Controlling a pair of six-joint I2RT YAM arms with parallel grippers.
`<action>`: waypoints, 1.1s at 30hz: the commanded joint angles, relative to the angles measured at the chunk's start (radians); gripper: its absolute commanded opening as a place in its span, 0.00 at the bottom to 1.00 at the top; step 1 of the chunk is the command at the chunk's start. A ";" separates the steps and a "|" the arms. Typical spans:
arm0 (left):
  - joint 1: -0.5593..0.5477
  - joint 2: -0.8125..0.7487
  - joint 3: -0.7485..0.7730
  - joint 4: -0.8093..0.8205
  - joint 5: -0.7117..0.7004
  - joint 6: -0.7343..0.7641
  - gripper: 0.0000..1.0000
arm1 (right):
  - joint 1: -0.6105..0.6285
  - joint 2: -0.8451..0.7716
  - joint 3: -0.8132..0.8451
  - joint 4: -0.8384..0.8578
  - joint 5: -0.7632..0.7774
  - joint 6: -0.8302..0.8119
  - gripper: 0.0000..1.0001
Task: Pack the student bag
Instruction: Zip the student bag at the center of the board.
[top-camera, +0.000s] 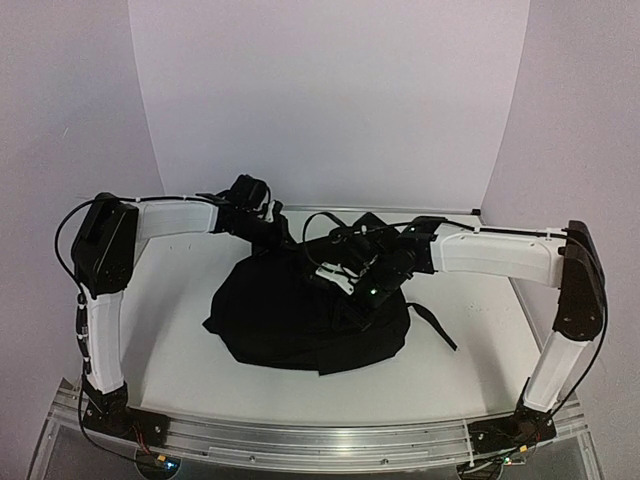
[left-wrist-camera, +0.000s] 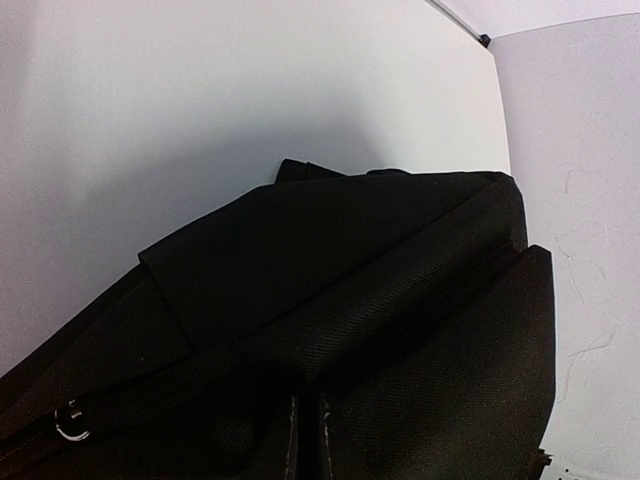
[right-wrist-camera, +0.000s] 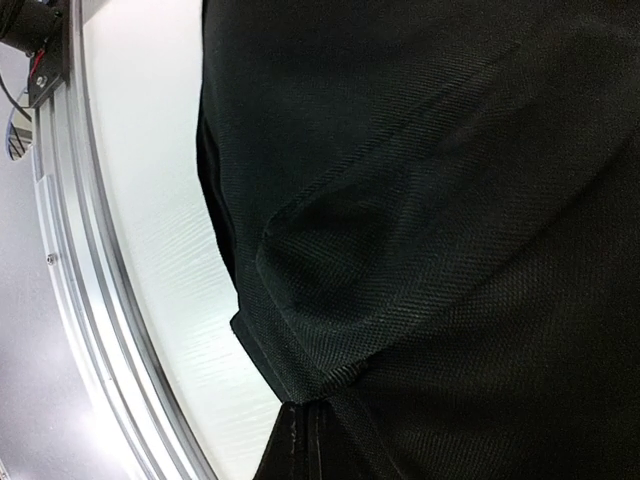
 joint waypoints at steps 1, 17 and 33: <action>0.054 -0.119 -0.054 0.062 -0.122 0.024 0.00 | -0.059 -0.052 -0.018 -0.131 0.061 -0.008 0.00; 0.047 -0.293 -0.395 0.239 -0.122 -0.104 0.00 | -0.392 0.170 0.257 -0.120 0.261 -0.077 0.00; 0.000 -0.546 -0.500 0.058 -0.276 0.021 0.68 | -0.470 -0.055 0.145 -0.119 -0.100 0.123 0.84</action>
